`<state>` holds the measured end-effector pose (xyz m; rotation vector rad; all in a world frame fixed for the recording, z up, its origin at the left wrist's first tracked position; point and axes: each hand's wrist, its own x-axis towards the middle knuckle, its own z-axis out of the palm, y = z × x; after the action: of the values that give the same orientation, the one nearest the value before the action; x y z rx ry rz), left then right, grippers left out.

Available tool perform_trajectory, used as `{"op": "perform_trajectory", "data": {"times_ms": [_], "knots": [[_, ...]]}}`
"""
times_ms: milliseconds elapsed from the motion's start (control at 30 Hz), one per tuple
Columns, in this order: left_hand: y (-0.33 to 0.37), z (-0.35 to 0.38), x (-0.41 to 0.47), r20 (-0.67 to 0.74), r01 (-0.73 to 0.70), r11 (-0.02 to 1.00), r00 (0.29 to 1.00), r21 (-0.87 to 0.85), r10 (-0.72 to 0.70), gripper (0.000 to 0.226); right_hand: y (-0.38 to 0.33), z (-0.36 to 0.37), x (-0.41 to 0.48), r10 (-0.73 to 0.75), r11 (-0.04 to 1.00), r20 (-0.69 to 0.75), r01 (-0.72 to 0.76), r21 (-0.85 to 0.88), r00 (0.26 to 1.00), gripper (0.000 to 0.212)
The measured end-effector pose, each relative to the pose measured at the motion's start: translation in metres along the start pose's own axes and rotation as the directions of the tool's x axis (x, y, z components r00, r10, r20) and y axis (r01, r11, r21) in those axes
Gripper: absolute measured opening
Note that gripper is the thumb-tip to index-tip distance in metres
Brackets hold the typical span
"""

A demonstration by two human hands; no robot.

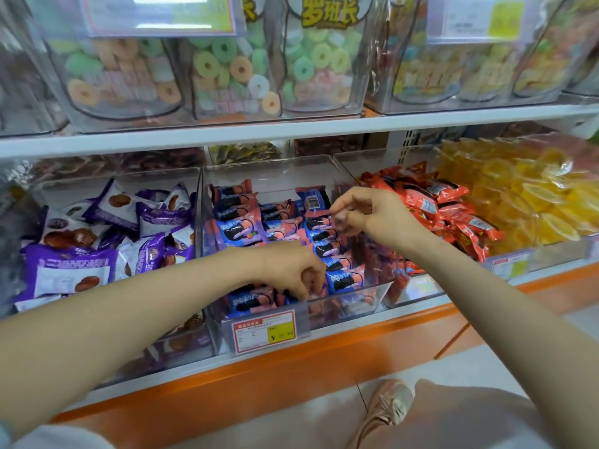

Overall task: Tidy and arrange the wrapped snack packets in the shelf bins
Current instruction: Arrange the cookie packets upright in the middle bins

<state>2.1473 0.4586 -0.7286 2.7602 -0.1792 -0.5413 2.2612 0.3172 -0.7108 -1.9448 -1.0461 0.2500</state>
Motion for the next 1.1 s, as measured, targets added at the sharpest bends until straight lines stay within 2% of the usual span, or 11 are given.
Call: {"op": "perform_trajectory", "data": {"times_ms": [133,267,367,467,533,633,767,833,933,1033,1100], "knots": [[-0.006,-0.003,-0.007,-0.059,0.038,0.997,0.997,-0.061,-0.041,0.021,0.001,0.002,0.003,-0.017,0.999,-0.015,0.017,-0.045,1.0,0.019],[-0.025,-0.033,-0.036,-0.362,0.182,0.98,0.911,-0.077,-0.198,0.019,-0.002,0.01,0.02,-0.068,0.96,-0.004,0.064,-0.273,0.998,0.022],[-0.048,-0.044,-0.06,-0.532,0.3,0.948,0.788,-0.107,-0.309,0.017,0.002,0.026,0.044,-0.071,0.827,0.156,0.146,-0.543,0.985,0.038],[-0.062,-0.041,-0.074,-0.626,0.321,0.93,0.693,-0.179,-0.359,0.018,0.015,0.047,0.061,0.068,0.684,0.24,0.131,-0.718,0.968,0.052],[-0.065,-0.037,-0.077,-0.65,0.326,0.931,0.675,-0.162,-0.349,0.018,0.023,0.057,0.068,0.12,0.605,0.263,0.14,-0.784,0.957,0.06],[-0.066,-0.032,-0.076,-0.652,0.323,0.936,0.682,-0.141,-0.333,0.015,0.029,0.063,0.076,0.156,0.56,0.274,0.143,-0.816,0.949,0.061],[-0.068,-0.029,-0.072,-0.662,0.284,0.946,0.681,-0.155,-0.313,0.011,0.033,0.062,0.083,0.131,0.657,0.194,0.061,-0.752,0.972,0.049],[-0.069,-0.028,-0.072,-0.666,0.278,0.947,0.678,-0.161,-0.312,0.011,0.026,0.057,0.082,0.115,0.714,0.16,0.03,-0.7,0.98,0.052],[-0.064,-0.027,-0.07,-0.682,0.256,0.955,0.672,-0.152,-0.289,0.014,0.006,0.04,0.074,0.014,0.779,0.12,0.064,-0.624,0.993,0.045],[-0.057,-0.023,-0.066,-0.664,0.21,0.964,0.7,-0.164,-0.265,0.013,-0.014,0.018,0.052,-0.066,0.853,0.021,0.067,-0.518,0.998,0.033],[-0.053,-0.021,-0.06,-0.637,0.185,0.97,0.731,-0.159,-0.244,0.015,-0.021,0.005,0.032,-0.058,0.913,-0.051,0.032,-0.407,0.997,0.035]]}}
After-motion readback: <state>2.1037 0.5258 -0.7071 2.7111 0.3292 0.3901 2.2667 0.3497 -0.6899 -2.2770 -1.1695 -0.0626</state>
